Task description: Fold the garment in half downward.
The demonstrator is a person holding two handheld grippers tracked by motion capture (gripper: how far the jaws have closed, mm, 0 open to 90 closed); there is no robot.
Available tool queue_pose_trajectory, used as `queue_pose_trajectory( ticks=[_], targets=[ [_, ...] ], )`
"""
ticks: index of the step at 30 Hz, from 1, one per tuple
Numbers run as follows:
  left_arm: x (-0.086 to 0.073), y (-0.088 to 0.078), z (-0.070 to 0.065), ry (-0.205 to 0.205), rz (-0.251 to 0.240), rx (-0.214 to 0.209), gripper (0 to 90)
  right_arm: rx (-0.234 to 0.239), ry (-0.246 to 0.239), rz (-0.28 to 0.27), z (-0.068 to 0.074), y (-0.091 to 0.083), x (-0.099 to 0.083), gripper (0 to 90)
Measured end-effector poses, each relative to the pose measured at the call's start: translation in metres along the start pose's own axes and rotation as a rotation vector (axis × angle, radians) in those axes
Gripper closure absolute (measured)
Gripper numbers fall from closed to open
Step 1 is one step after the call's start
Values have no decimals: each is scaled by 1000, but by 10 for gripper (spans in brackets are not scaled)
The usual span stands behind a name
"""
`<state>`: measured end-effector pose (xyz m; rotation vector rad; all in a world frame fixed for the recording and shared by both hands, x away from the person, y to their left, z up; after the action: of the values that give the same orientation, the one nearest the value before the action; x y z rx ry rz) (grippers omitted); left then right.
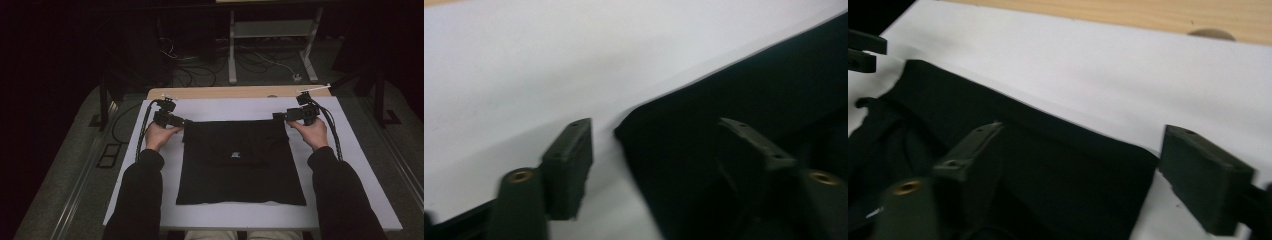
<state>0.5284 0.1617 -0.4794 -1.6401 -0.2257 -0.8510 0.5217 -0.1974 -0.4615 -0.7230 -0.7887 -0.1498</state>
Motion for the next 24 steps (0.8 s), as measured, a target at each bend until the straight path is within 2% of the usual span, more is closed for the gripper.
queue_pose_trajectory(
  ticks=[1,2,3,4,5,6,9,14,20,24],
  targets=[
    [0,0,0,0,0,0,176,12,-2,1,3,0,0,71],
    [0,-1,-3,1,2,-11,176,12,-2,1,3,0,0,71],
    [0,-3,-7,7,7,-32,123,12,-4,3,5,0,1,10],
    [1,-4,-11,12,4,-47,19,2,-12,1,9,0,1,0],
    [4,-8,-17,28,-14,-64,0,2,-20,-1,11,0,1,0],
    [4,-8,-17,28,-14,-64,0,2,-20,-1,11,0,1,0],
    [9,-14,-27,28,-68,-87,0,20,-26,-15,18,0,2,0],
    [9,-18,-43,69,-67,-119,0,51,-47,-3,29,1,0,0],
    [8,-22,-61,47,-65,-227,0,81,-46,11,37,6,-6,0],
    [7,-23,-65,42,-58,-253,0,94,-54,23,41,9,-9,0]
  ],
)
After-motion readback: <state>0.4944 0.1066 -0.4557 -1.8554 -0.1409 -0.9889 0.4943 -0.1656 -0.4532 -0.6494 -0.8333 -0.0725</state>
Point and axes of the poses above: each handheld gripper's, and its own axes: y roughly forward along the jaws, x roughly out of its top, z roughly to its left, the point moved 10 cm from there along y, roughly forward along the jaws, and after that the axes turned 14 degrees about x, right-handed, at the moved point
